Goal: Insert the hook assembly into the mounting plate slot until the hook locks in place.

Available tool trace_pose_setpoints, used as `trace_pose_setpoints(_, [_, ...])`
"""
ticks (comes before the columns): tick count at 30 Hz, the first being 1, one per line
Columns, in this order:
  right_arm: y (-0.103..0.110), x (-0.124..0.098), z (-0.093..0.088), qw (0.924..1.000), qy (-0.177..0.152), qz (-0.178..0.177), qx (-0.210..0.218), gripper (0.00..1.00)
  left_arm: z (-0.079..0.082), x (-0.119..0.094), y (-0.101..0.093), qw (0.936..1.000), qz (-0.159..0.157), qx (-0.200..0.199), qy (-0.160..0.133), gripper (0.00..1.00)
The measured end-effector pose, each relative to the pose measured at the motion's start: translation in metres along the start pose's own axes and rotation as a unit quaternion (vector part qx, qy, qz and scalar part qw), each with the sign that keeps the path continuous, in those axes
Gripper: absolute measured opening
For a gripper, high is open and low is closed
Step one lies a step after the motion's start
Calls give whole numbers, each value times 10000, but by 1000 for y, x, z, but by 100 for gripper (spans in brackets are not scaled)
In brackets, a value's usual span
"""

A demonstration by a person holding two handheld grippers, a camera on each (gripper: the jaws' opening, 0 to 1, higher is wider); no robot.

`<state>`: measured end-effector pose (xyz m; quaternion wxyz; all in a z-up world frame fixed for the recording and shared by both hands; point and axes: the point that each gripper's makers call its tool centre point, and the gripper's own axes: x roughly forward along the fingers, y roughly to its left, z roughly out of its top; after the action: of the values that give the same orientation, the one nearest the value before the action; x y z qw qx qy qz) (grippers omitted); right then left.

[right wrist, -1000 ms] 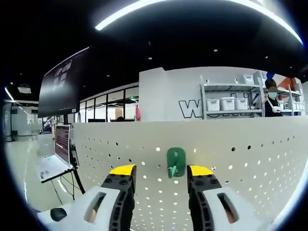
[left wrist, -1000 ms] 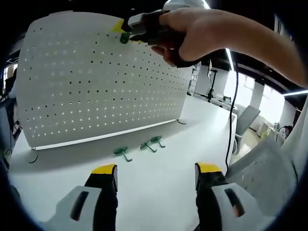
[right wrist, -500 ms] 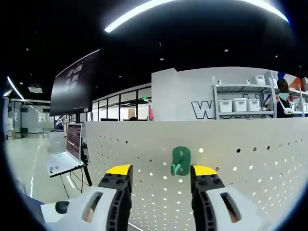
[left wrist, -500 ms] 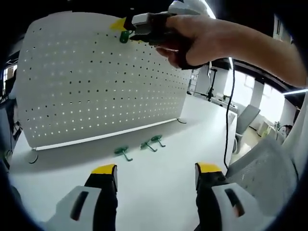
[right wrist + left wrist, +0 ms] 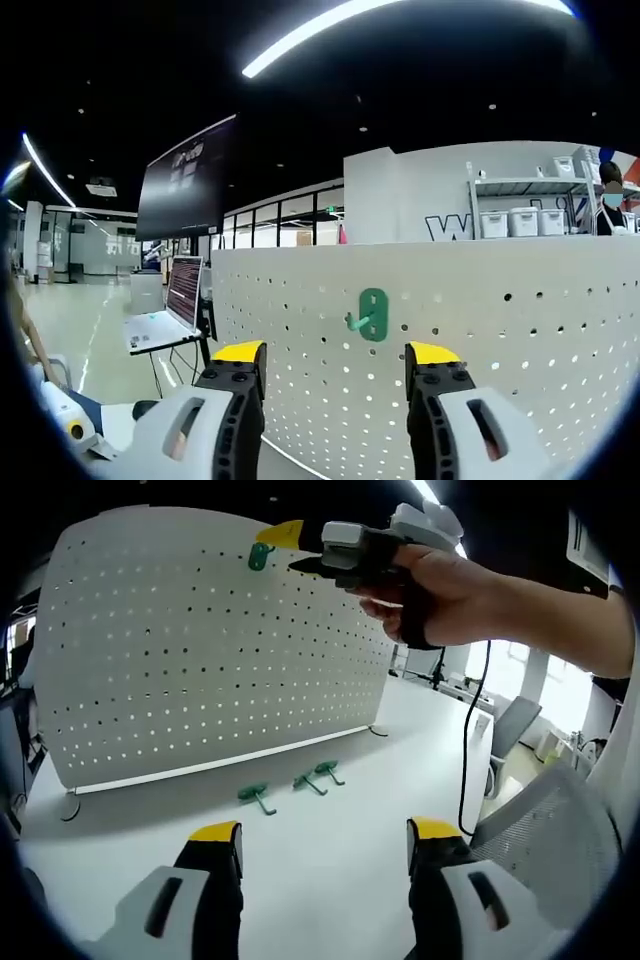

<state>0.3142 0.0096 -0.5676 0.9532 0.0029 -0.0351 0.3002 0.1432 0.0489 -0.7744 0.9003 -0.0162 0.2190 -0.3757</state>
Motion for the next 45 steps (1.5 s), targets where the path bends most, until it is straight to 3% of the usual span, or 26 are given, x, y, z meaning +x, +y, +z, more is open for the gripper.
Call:
trace_pose_setpoints(5, [1,-9,-3,9999,19,116,-20,55,0,-1,0,10000,11,11,-12,69])
trace_pose_setpoints(19, [4,-51,-32,9990,290,335,-26,57,1,-1,2,10000,53,28,-30,70])
trace_pose_setpoints(32, [-6,-94,-77,9960,797,354,187,60,3,-2,3,9999,98,21,-82,70])
trace_pose_setpoints(45, [-19,-131,-110,9914,1221,311,347,63,3,-1,5,9999,139,21,-72,71])
